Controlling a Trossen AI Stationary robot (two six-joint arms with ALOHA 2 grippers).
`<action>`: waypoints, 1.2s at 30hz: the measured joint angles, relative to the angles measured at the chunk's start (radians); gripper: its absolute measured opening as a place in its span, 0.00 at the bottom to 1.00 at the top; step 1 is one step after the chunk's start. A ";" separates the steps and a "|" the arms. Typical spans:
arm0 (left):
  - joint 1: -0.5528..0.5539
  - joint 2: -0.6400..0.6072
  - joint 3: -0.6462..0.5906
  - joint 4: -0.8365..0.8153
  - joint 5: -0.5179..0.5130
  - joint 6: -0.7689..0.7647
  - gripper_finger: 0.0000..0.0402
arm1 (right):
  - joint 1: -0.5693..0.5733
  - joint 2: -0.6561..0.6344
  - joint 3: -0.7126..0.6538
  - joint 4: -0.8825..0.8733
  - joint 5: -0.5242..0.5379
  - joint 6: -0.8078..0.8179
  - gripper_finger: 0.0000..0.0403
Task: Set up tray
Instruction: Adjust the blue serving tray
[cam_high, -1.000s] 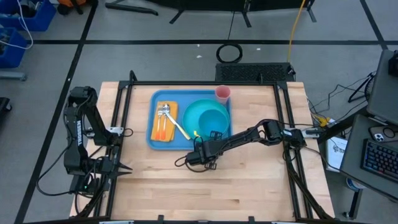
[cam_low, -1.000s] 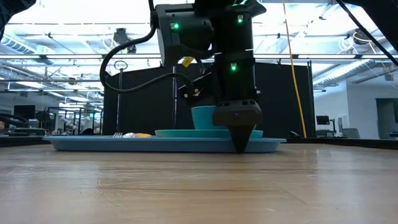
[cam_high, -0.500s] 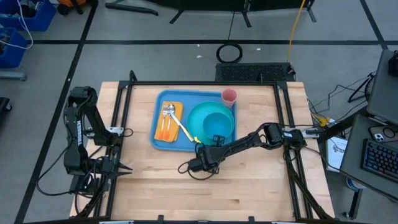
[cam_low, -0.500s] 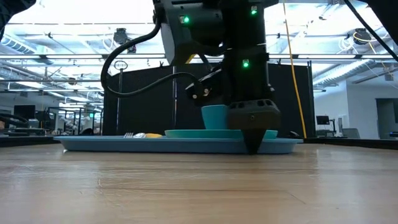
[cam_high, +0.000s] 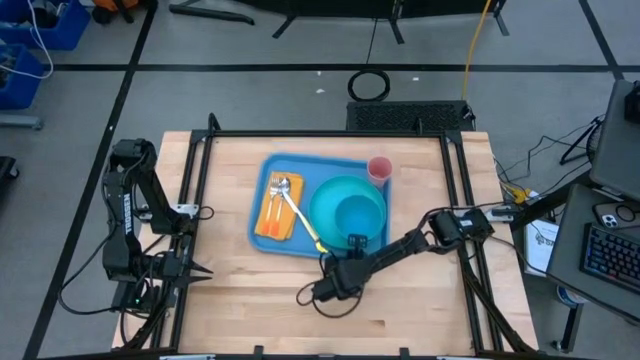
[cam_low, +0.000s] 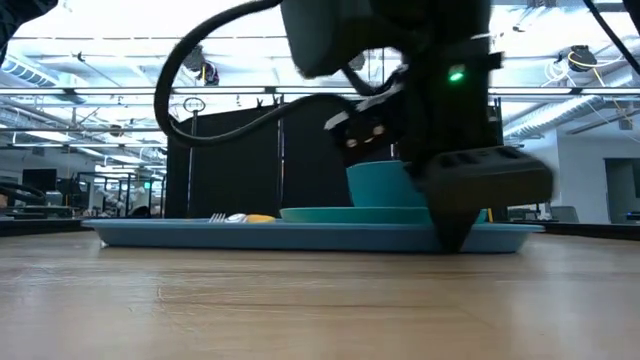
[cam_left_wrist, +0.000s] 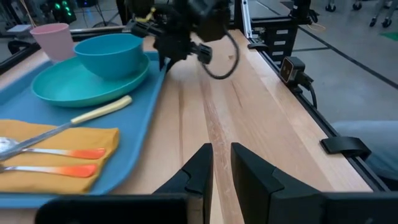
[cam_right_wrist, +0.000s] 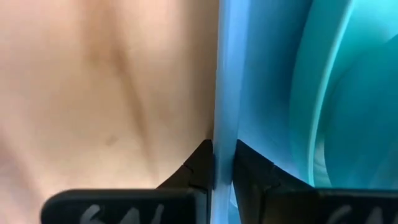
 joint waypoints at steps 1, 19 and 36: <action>0.000 0.000 0.000 0.000 0.000 0.006 0.16 | 0.011 0.000 0.000 0.000 -0.002 -0.006 0.07; 0.001 0.000 0.000 0.002 -0.050 0.013 0.16 | 0.200 0.000 0.000 -0.055 -0.063 0.097 0.07; 0.073 0.000 0.000 0.002 -0.056 0.050 0.16 | 0.262 0.000 0.028 -0.097 -0.092 0.290 0.24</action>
